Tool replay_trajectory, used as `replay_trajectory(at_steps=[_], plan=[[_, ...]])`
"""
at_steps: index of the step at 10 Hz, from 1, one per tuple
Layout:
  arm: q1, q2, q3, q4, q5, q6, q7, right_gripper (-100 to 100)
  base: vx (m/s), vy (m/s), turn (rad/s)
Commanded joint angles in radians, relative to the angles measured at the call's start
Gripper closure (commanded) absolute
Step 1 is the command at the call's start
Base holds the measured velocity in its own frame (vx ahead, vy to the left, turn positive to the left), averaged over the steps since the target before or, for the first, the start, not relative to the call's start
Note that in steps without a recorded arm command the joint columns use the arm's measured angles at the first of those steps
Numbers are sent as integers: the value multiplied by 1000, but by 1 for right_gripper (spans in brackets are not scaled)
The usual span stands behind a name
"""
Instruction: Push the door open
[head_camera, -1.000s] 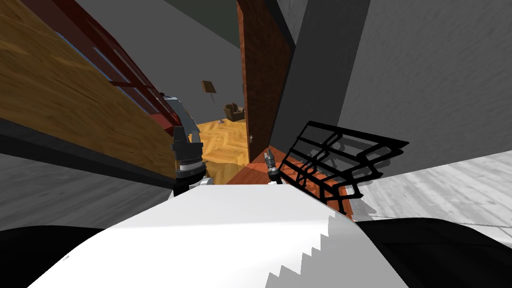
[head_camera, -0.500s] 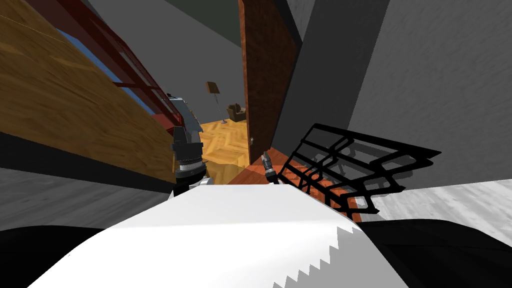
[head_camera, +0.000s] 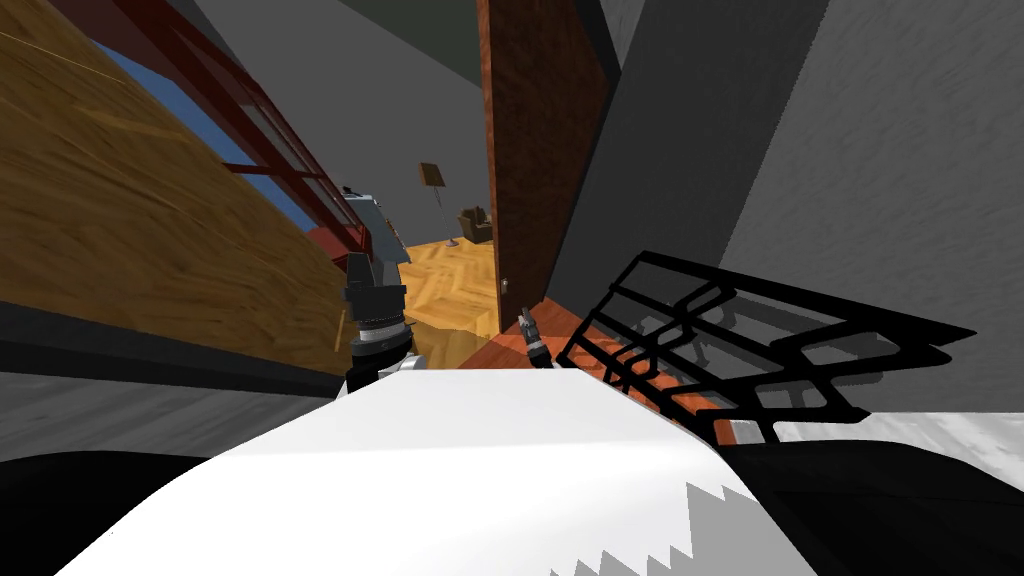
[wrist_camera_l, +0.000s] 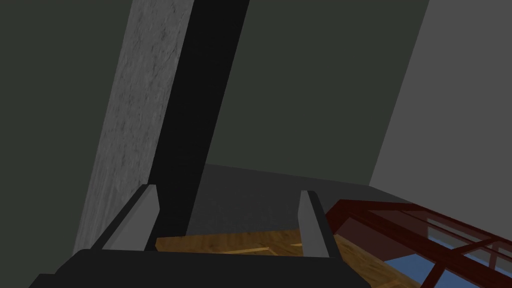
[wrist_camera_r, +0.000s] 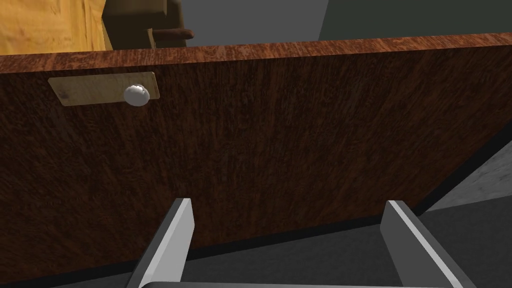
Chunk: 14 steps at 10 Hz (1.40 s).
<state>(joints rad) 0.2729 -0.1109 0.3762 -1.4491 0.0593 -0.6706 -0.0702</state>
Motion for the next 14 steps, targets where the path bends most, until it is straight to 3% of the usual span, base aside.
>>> replay_trajectory(at_steps=[1,8,14], plan=[[-11,-1,9,32,0,-7,-1,-100,98,-44,68],[-47,-3,56,150,4,-23,-4,-100,100,-53,72],[-89,-1,111,289,9,-43,-7,-100,148,-91,99]])
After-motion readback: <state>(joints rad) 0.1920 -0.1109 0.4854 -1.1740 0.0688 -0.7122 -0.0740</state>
